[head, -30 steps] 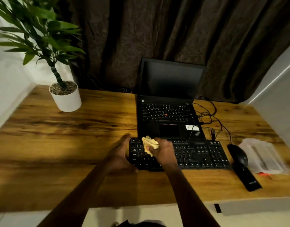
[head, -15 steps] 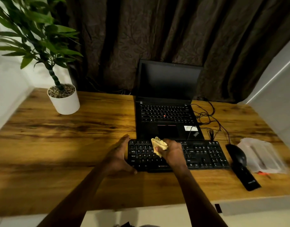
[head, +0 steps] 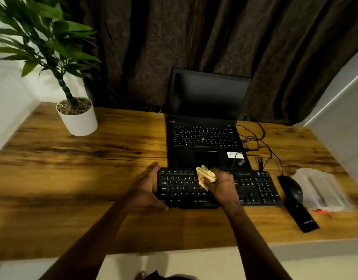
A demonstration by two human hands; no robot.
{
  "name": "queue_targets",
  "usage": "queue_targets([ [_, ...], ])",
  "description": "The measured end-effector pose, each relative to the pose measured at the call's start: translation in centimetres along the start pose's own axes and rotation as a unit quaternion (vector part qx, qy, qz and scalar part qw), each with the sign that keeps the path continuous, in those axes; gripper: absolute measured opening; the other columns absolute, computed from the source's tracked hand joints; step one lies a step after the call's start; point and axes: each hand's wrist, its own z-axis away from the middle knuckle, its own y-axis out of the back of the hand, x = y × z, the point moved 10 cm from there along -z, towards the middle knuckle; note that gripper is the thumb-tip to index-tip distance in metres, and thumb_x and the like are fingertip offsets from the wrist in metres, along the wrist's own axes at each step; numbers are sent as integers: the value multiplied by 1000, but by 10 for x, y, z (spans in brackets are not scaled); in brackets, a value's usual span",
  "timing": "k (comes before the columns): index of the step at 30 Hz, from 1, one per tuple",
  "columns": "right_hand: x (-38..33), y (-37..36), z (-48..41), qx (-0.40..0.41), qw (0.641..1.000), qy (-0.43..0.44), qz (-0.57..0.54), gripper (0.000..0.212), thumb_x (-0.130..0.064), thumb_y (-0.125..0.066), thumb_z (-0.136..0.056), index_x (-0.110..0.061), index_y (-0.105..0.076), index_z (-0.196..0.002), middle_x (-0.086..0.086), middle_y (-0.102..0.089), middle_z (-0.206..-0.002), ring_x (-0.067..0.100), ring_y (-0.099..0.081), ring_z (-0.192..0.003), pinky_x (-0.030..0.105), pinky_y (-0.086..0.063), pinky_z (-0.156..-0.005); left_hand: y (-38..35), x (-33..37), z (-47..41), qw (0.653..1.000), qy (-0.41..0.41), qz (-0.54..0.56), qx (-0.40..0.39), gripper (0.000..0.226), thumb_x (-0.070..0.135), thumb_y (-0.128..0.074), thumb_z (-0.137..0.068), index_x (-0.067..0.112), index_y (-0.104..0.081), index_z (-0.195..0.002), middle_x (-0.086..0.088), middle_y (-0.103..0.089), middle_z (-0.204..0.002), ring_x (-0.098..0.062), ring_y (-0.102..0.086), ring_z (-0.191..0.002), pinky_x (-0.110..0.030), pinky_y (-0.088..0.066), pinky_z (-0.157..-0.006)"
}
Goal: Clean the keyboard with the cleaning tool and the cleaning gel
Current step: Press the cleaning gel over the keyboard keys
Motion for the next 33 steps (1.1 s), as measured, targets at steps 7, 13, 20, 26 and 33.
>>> queue_targets([
  [7, -16, -17, 1, -19, 1000, 15, -19, 40, -33, -75, -84, -17, -66, -120, 7, -67, -108, 25, -58, -106, 34, -51, -87, 0, 0, 1, 1000, 2, 15, 0, 157, 37, -99, -37, 34, 2, -156, 9, -8, -164, -15, -13, -149, -27, -22, -117],
  [13, 18, 11, 0, 13, 1000, -23, -16, 37, -34, -77, -82, -15, -68, -113, 7, -72, -99, 18, -65, -86, 30, -55, -77, -4, -2, 0, 999, -2, 38, -17, 155, 37, -100, -38, 40, 4, -153, 12, -12, -162, -13, -13, -148, -26, -21, -116],
  [20, 38, -8, -12, 3, 999, -19, -31, 44, -47, -77, -76, -24, -67, -113, 7, -69, -100, 22, -65, -93, 34, -57, -82, -2, -2, 1, 1000, 5, 20, -14, 158, 42, -99, -35, 37, 3, -156, 11, -8, -163, -16, -14, -149, -32, -23, -118],
  [26, 55, 25, -6, 53, 997, -45, -20, 43, -35, -78, -80, -11, -67, -114, 15, -68, -101, 31, -63, -95, 38, -54, -79, 0, 0, 2, 1000, -6, 20, -8, 152, 35, -99, -43, 32, 3, -156, 10, -3, -164, -15, -10, -149, -26, -19, -117],
  [33, 53, 23, -9, 62, 995, -54, -59, 38, -34, -81, -77, -16, -67, -107, 9, -70, -98, 23, -64, -89, 32, -54, -76, -1, 2, 2, 999, -13, 31, -11, 149, 29, -99, -48, 29, 4, -156, 11, -4, -163, -10, -11, -146, -15, -17, -107],
])
